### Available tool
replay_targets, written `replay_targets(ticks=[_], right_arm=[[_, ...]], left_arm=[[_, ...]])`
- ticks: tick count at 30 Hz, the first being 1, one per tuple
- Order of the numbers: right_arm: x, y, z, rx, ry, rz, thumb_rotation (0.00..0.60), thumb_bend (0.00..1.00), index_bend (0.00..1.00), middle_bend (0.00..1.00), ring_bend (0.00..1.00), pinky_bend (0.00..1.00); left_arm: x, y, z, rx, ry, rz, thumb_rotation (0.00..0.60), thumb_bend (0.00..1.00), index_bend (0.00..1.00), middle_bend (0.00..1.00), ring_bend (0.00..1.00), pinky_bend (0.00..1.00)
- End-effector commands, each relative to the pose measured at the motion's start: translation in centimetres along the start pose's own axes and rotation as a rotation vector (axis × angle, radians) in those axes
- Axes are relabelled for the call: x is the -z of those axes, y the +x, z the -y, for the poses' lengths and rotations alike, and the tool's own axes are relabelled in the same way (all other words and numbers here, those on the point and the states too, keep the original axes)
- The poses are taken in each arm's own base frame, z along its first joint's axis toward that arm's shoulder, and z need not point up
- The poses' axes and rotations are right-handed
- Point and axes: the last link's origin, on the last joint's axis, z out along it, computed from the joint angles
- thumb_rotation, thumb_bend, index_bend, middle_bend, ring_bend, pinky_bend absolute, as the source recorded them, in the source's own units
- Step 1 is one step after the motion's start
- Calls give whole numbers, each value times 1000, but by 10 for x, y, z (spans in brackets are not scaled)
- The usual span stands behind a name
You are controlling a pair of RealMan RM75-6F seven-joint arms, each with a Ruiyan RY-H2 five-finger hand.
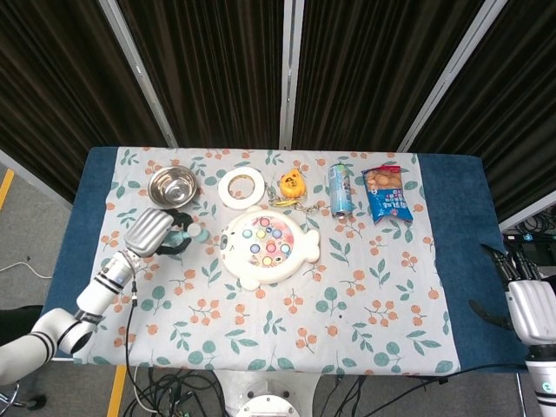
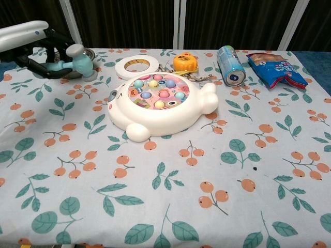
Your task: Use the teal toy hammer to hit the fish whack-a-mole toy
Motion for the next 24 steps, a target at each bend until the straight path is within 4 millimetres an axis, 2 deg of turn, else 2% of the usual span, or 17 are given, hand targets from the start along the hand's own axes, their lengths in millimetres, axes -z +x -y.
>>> replay_targets(ticks=[1, 7, 24], right_arm=[[1, 0, 0, 0, -2, -1, 600, 70, 109, 193, 33, 104], [3, 1, -1, 4, -11, -2, 600, 70, 109, 194, 33, 104], [2, 0, 2, 10, -14, 6, 600, 70, 109, 195, 33, 104]], left_arm=[[-10, -2, -9, -7, -59, -3, 600, 483, 616, 625, 501, 693], [-30, -3, -23, -18, -147, 1, 600, 483, 627, 637, 535, 768], [-81, -10, -45, -63, -185, 103, 600, 484, 629, 648, 565, 804]])
